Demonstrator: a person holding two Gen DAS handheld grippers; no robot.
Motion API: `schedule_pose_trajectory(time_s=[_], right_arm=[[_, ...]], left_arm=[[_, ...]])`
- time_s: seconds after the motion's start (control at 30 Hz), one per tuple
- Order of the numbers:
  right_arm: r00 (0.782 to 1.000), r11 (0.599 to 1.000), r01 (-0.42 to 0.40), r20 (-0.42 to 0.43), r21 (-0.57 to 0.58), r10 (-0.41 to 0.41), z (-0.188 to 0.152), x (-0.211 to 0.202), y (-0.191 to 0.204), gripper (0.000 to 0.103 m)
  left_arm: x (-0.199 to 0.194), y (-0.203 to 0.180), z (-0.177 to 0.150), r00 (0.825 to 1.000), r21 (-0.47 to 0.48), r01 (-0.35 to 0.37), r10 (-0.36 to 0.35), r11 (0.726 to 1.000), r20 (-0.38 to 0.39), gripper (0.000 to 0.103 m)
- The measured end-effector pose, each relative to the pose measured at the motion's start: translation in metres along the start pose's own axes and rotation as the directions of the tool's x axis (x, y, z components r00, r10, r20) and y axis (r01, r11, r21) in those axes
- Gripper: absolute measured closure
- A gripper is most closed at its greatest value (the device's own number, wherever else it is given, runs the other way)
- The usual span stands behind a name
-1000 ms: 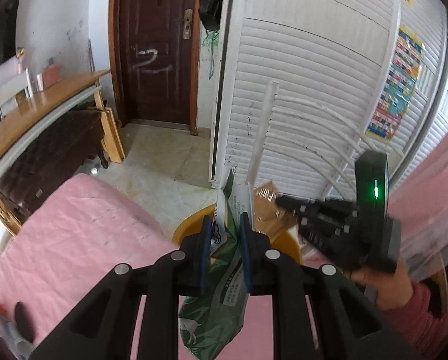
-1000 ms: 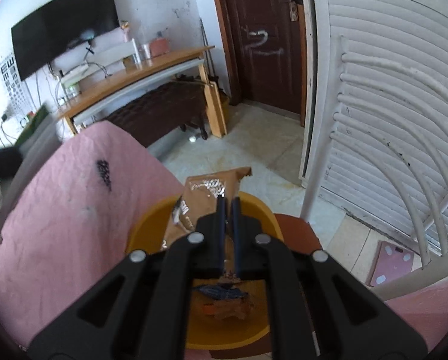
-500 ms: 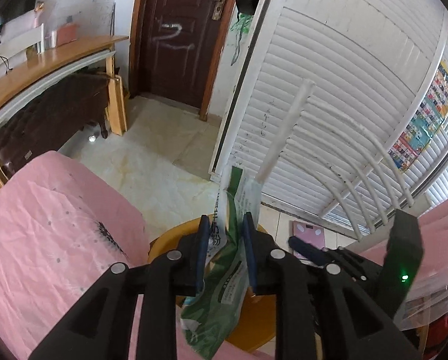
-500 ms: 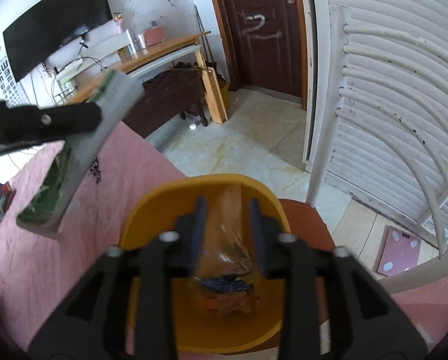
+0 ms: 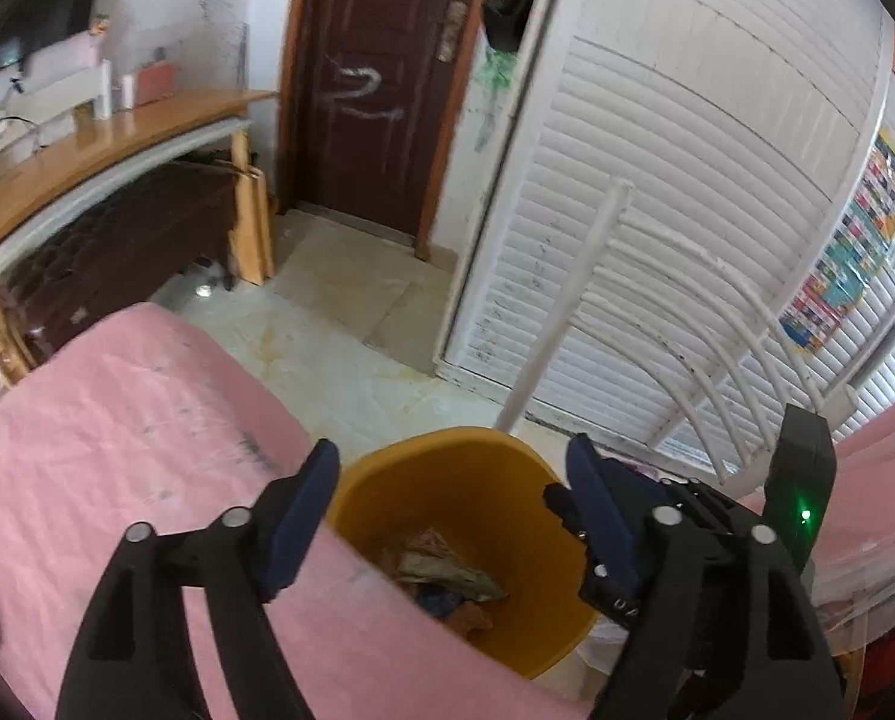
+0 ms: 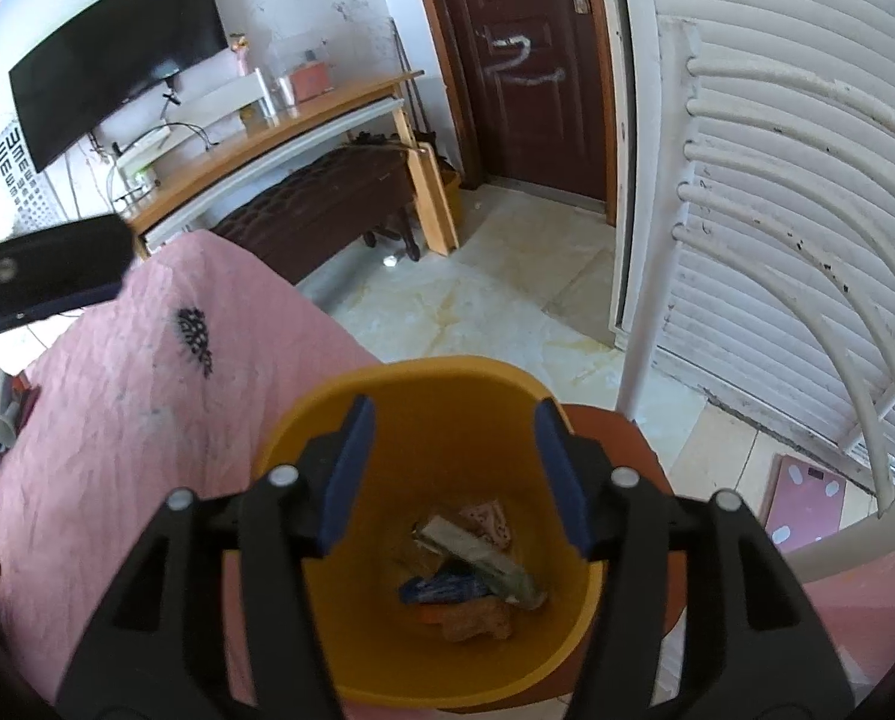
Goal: Collect trash
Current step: 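Move both open tools back over the remaining trash on the table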
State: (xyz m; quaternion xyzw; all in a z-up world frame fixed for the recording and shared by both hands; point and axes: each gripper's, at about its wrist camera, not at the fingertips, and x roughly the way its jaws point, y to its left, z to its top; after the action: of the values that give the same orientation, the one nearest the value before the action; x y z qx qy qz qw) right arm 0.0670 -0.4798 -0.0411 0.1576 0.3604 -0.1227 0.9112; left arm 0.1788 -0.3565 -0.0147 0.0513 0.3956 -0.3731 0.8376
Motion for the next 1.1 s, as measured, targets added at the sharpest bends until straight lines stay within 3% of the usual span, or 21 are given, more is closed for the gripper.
schedule_pose_trajectory(time_s=[0.3, 0.5, 0.6, 0.77, 0.9, 1.1], right_arm=[[0.999, 0.999, -0.032, 0.035, -0.044, 0.033, 0.008, -0.014, 0.028, 0.038], [0.992, 0.990, -0.101, 0.062, -0.097, 0.108, 0.015, -0.026, 0.071, 0.029], [0.987, 0.980, -0.138, 0.058, -0.140, 0.147, 0.019, -0.028, 0.101, 0.022], [0.971, 0.950, -0.229, 0.015, -0.211, 0.237, 0.022, -0.025, 0.153, 0.019], [0.963, 0.923, -0.261, -0.017, -0.283, 0.268, 0.021, -0.025, 0.192, 0.014], [0.935, 0.881, -0.353, -0.102, -0.316, 0.339, 0.016, -0.020, 0.237, 0.014]], left_arm=[[-0.057, 0.029, -0.010, 0.997, -0.048, -0.028, 0.031, 0.998, 0.071, 0.015], [-0.108, 0.066, -0.023, 0.984, -0.081, -0.106, 0.116, 0.991, 0.137, 0.009], [-0.130, 0.094, -0.029, 0.969, -0.111, -0.176, 0.192, 0.978, 0.155, 0.008], [-0.161, 0.150, -0.039, 0.942, -0.163, -0.280, 0.303, 0.946, 0.146, 0.008], [-0.188, 0.203, -0.048, 0.903, -0.228, -0.376, 0.410, 0.898, 0.130, 0.008], [-0.215, 0.270, -0.058, 0.874, -0.291, -0.442, 0.480, 0.848, 0.072, 0.008]])
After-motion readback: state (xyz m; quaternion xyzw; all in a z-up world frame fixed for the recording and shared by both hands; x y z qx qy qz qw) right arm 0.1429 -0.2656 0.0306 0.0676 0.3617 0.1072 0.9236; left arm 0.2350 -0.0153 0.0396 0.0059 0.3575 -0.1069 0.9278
